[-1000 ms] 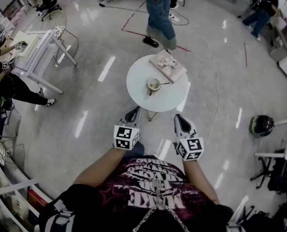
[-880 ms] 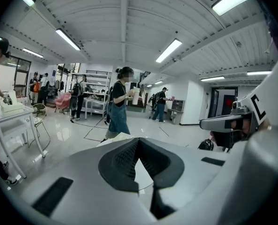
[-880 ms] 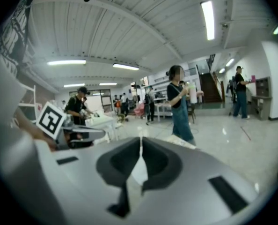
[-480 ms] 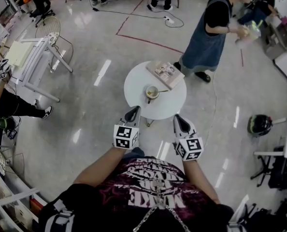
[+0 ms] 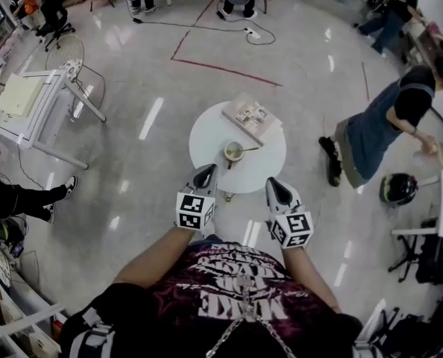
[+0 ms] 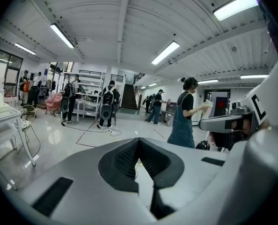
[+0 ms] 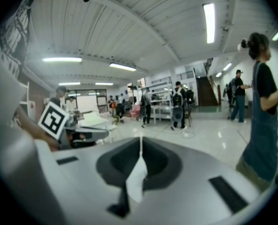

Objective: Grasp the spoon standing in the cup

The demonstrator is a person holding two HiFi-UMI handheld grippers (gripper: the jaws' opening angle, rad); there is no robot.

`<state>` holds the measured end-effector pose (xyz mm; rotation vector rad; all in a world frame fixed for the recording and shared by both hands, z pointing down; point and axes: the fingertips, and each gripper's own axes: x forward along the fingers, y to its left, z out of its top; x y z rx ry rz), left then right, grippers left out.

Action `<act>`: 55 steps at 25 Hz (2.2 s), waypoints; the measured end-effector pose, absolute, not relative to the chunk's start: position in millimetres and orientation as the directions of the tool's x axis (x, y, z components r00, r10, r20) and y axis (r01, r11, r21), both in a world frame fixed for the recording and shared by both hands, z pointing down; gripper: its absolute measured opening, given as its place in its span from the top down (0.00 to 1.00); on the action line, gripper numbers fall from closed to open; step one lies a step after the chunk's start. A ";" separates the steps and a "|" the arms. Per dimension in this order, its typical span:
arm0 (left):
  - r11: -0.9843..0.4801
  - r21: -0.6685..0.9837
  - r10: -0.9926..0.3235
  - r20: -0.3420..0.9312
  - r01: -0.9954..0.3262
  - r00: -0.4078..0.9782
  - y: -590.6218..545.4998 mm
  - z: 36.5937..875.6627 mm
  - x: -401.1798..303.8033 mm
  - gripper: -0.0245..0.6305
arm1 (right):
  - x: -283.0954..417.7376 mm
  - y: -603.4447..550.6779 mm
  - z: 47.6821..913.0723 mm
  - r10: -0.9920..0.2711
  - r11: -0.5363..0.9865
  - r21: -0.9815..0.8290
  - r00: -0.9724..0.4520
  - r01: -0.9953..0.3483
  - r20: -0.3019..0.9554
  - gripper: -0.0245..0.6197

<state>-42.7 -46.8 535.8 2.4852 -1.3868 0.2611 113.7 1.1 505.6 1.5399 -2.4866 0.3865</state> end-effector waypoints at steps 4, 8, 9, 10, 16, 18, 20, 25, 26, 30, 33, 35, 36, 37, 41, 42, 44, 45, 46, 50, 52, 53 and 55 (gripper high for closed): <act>-0.519 0.158 -0.796 0.268 -0.840 0.542 -60.0 526.6 -44.2 0.93 | 110.2 -8.6 499.2 -0.861 0.404 -0.108 -0.417 -0.908 0.292 0.91; -0.538 0.159 -0.790 0.246 -0.828 0.561 -73.5 521.6 -49.1 0.93 | 105.5 -17.1 496.0 -0.873 0.379 -0.094 -0.390 -0.920 0.292 0.91; -0.538 0.161 -0.791 0.243 -0.828 0.561 -77.0 521.8 -52.1 0.93 | 103.6 -19.2 495.7 -0.875 0.376 -0.090 -0.386 -0.922 0.294 0.91; -0.538 0.164 -0.791 0.241 -0.827 0.562 -79.7 522.4 -54.9 0.93 | 101.9 -20.7 496.0 -0.876 0.372 -0.088 -0.381 -0.924 0.296 0.91; -0.551 0.174 -0.780 0.242 -0.817 0.577 -89.2 528.6 -65.4 0.93 | 96.7 -24.7 497.8 -0.891 0.337 -0.079 -0.345 -0.938 0.295 0.91; -0.550 0.180 -0.779 0.242 -0.815 0.579 -91.3 528.5 -67.3 0.93 | 96.4 -26.1 495.6 -0.893 0.334 -0.075 -0.341 -0.940 0.294 0.91; -0.551 0.183 -0.777 0.245 -0.814 0.580 -93.5 528.4 -67.3 0.93 | 97.8 -28.5 492.8 -0.895 0.329 -0.071 -0.335 -0.942 0.295 0.91; -0.548 0.185 -0.774 0.258 -0.816 0.579 -95.3 530.7 -66.6 0.93 | 99.9 -30.7 493.3 -0.891 0.328 -0.073 -0.334 -0.942 0.306 0.91; -0.548 0.185 -0.774 0.258 -0.816 0.579 -95.6 531.7 -66.3 0.93 | 100.3 -31.8 494.2 -0.890 0.329 -0.074 -0.336 -0.941 0.307 0.91; -0.533 0.182 -0.783 0.264 -0.826 0.563 -103.4 534.7 -69.7 0.93 | 99.5 -43.7 498.6 -0.885 0.344 -0.085 -0.353 -0.935 0.304 0.91; -0.518 0.179 -0.790 0.273 -0.836 0.548 -111.0 535.0 -70.5 0.93 | 100.9 -52.9 500.4 -0.878 0.353 -0.096 -0.365 -0.931 0.309 0.91; -0.507 0.178 -0.795 0.280 -0.843 0.538 -113.6 536.7 -69.6 0.93 | 102.5 -58.8 503.0 -0.872 0.363 -0.106 -0.378 -0.926 0.311 0.91; -0.502 0.178 -0.797 0.286 -0.846 0.533 -114.3 538.5 -68.9 0.93 | 103.0 -61.7 505.2 -0.869 0.369 -0.110 -0.384 -0.923 0.311 0.91; -0.498 0.177 -0.796 0.294 -0.849 0.529 -115.1 541.1 -68.1 0.93 | 103.1 -64.6 508.0 -0.866 0.373 -0.115 -0.390 -0.921 0.314 0.91; -0.495 0.178 -0.784 0.329 -0.850 0.526 -118.4 552.8 -65.6 0.93 | 100.5 -74.0 520.4 -0.847 0.388 -0.137 -0.411 -0.911 0.337 0.91; -0.493 0.179 -0.783 0.335 -0.851 0.524 -120.5 555.1 -65.3 0.93 | 100.4 -76.9 522.4 -0.843 0.391 -0.141 -0.416 -0.909 0.343 0.91; -0.485 0.185 -0.783 0.344 -0.855 0.519 -125.9 559.1 -63.9 0.93 | 102.0 -83.2 525.4 -0.837 0.395 -0.146 -0.421 -0.907 0.350 0.91; -0.481 0.190 -0.782 0.349 -0.856 0.517 -127.6 561.4 -62.5 0.93 | 103.4 -85.5 527.1 -0.834 0.395 -0.149 -0.422 -0.906 0.354 0.91; -0.478 0.195 -0.780 0.355 -0.857 0.516 -128.0 564.4 -60.6 0.93 | 104.7 -86.9 529.5 -0.831 0.397 -0.153 -0.425 -0.905 0.360 0.91; -0.474 0.210 -0.764 0.385 -0.855 0.518 -129.6 578.6 -49.8 0.93 | 108.5 -92.0 544.4 -0.807 0.406 -0.170 -0.440 -0.898 0.394 0.91; -0.472 0.217 -0.756 0.400 -0.855 0.519 -133.7 585.8 -45.0 0.93 | 108.6 -97.1 551.6 -0.794 0.416 -0.177 -0.451 -0.892 0.408 0.91; -0.469 0.220 -0.753 0.407 -0.855 0.518 -135.9 588.8 -43.6 0.93 | 108.3 -99.6 554.4 -0.787 0.421 -0.181 -0.457 -0.889 0.414 0.91; -0.462 0.224 -0.750 0.417 -0.858 0.513 -140.6 593.4 -42.5 0.93 | 108.1 -104.5 558.6 -0.777 0.427 -0.188 -0.465 -0.884 0.423 0.91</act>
